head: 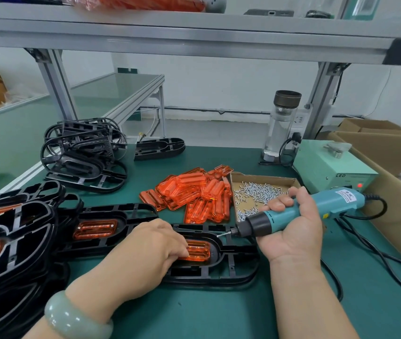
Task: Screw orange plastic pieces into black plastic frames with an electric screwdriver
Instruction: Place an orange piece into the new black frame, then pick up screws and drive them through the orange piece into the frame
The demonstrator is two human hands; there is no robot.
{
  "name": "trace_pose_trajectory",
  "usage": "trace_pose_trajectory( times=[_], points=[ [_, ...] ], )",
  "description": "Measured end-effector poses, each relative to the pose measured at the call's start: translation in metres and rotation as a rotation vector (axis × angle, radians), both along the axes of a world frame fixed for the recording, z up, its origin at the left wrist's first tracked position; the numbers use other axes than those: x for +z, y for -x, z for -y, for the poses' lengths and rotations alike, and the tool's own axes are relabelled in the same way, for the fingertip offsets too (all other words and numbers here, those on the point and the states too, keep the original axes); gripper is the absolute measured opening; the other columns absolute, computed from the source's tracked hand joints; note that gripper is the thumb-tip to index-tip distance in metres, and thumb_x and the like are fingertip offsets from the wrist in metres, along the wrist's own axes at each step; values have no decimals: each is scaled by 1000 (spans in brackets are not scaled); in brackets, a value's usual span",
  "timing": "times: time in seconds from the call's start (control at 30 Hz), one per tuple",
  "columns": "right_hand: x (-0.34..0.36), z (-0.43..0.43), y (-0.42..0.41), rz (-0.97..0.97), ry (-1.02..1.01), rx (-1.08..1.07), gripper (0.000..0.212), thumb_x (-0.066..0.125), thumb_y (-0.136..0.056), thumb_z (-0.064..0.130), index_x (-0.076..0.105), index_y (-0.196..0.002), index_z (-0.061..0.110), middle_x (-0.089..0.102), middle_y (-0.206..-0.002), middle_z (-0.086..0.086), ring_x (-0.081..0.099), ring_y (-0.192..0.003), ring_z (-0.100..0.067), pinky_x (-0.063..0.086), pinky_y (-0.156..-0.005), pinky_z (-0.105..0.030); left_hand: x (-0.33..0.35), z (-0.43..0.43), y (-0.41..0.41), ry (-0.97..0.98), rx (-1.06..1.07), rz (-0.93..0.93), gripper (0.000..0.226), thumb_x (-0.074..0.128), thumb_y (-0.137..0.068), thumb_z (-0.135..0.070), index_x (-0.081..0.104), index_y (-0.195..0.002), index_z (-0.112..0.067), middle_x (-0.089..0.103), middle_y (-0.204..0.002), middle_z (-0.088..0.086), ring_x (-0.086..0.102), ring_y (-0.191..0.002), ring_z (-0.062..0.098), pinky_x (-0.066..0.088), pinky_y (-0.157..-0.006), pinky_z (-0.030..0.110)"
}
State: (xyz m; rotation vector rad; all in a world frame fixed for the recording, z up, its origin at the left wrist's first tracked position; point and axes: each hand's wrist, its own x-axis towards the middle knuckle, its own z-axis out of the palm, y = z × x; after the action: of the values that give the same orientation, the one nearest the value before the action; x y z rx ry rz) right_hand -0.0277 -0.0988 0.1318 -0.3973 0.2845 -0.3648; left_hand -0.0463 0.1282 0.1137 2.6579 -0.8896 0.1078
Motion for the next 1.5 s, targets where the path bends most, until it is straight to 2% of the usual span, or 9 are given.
trace_pose_trajectory(
  times=[0.17,0.3,0.6,0.73,0.93,1.13,1.33,1.4,1.5],
  points=[
    [-1,0,-1,-3,-7,2,14,59,-93,28,52,-82,23,47,-58,12,44,-44,-5,39,-55,-21,7,6,-1,-215,0,-42,50,47,-87,-8,58,-125,-40,49,-132,-28,37,-124,-4,21,-105,10],
    [-1,1,0,1,-16,5,14,59,-93,28,52,-82,23,47,-58,12,44,-44,-5,40,-56,-22,7,13,3,-283,31,-4,52,45,-84,-3,60,-124,-34,53,-130,-21,41,-121,5,30,-104,20],
    [0,0,1,4,-19,15,16,60,-92,27,51,-80,23,47,-58,11,44,-44,-5,42,-51,-18,-7,16,17,-145,93,-11,53,42,-86,-1,57,-123,-37,46,-129,-26,38,-111,3,32,-98,17],
    [1,-2,2,-6,-12,19,16,61,-92,27,50,-81,22,47,-57,11,44,-44,-5,41,-53,-20,-9,16,21,-44,145,21,38,45,-88,-8,62,-112,-32,39,-120,-20,39,-101,5,40,-88,19],
    [1,-1,2,-7,-21,22,15,61,-92,27,50,-82,22,48,-57,11,44,-44,-5,42,-51,-19,-11,13,17,-53,94,-3,49,41,-87,-1,59,-117,-36,45,-120,-24,36,-110,0,32,-96,15],
    [1,2,2,-10,-11,18,16,61,-92,26,50,-82,22,46,-59,11,43,-45,-5,40,-53,-21,4,11,10,31,109,-5,39,46,-86,-4,70,-100,-31,55,-111,-24,53,-101,0,42,-91,16],
    [4,6,2,-27,-6,7,17,59,-93,26,48,-80,22,46,-57,11,42,-43,-5,39,-51,-19,35,50,-34,292,120,46,31,52,-89,-11,69,-107,-30,63,-103,-23,53,-91,-12,30,-79,-8],
    [4,8,2,-30,-8,4,17,59,-94,25,48,-81,22,46,-57,11,42,-43,-5,39,-51,-19,40,71,-53,256,88,44,34,50,-90,-11,66,-116,-27,65,-112,-17,54,-98,-7,31,-83,-5],
    [5,10,1,-30,-11,-2,18,58,-95,23,47,-80,22,45,-56,10,41,-43,-5,37,-53,-20,44,102,-76,62,22,21,36,47,-93,-17,59,-126,-25,61,-127,-7,55,-115,10,40,-99,22]
  ],
)
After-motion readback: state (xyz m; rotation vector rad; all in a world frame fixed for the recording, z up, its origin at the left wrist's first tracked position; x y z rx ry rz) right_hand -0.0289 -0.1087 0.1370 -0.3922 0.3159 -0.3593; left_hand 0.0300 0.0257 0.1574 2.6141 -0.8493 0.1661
